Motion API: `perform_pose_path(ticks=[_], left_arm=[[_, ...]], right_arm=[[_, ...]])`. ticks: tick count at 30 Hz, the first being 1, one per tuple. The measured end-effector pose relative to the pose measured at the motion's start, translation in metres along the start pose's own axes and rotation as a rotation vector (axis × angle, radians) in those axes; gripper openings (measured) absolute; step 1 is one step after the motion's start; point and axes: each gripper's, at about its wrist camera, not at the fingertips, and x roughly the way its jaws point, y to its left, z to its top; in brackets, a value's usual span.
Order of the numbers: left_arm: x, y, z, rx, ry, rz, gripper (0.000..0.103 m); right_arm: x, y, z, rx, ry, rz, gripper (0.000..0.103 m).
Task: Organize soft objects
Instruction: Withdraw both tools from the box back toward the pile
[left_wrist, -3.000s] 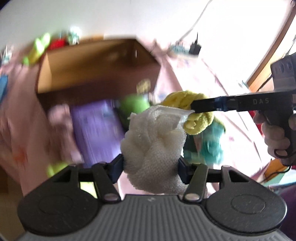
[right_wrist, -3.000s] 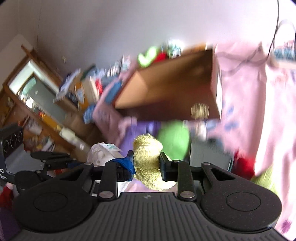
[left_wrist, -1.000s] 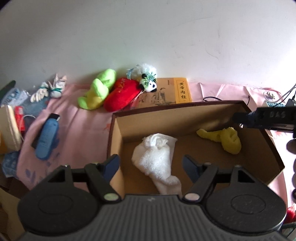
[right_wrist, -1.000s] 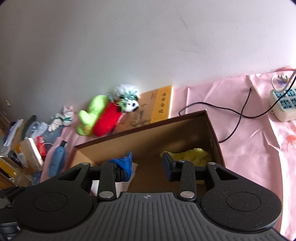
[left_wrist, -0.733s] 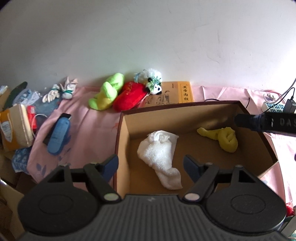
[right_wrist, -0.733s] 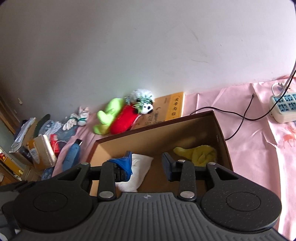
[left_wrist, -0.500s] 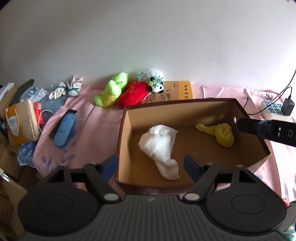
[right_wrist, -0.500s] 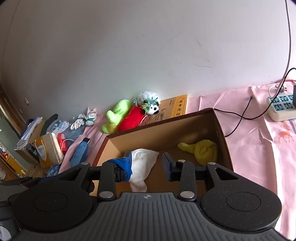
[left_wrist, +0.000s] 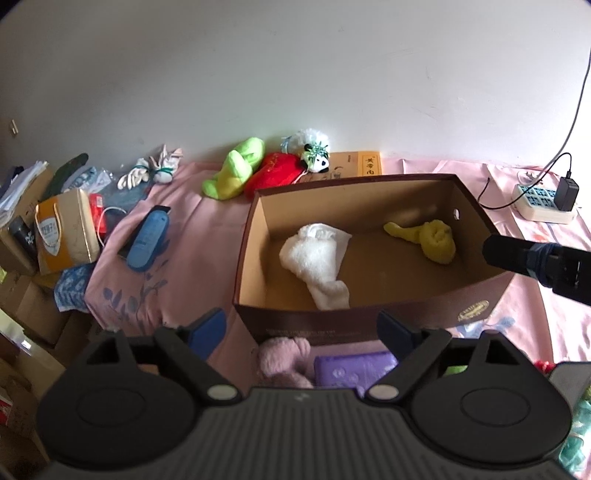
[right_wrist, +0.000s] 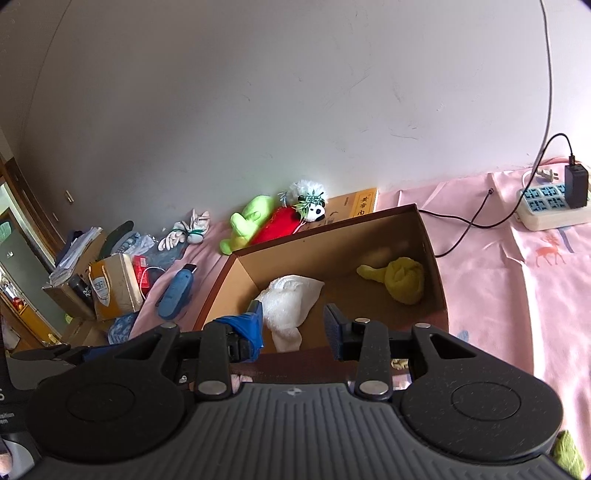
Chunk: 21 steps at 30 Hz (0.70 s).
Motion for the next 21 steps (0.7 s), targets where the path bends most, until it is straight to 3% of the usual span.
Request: perform_pose_path(ticks=[21], left_arm=[[-0.012, -0.012, -0.035, -0.014, 0.062, -0.019, 0.092]], right_arm=[[-0.041, -0.008, -0.028, -0.008, 0.022, 0.038, 0.020]])
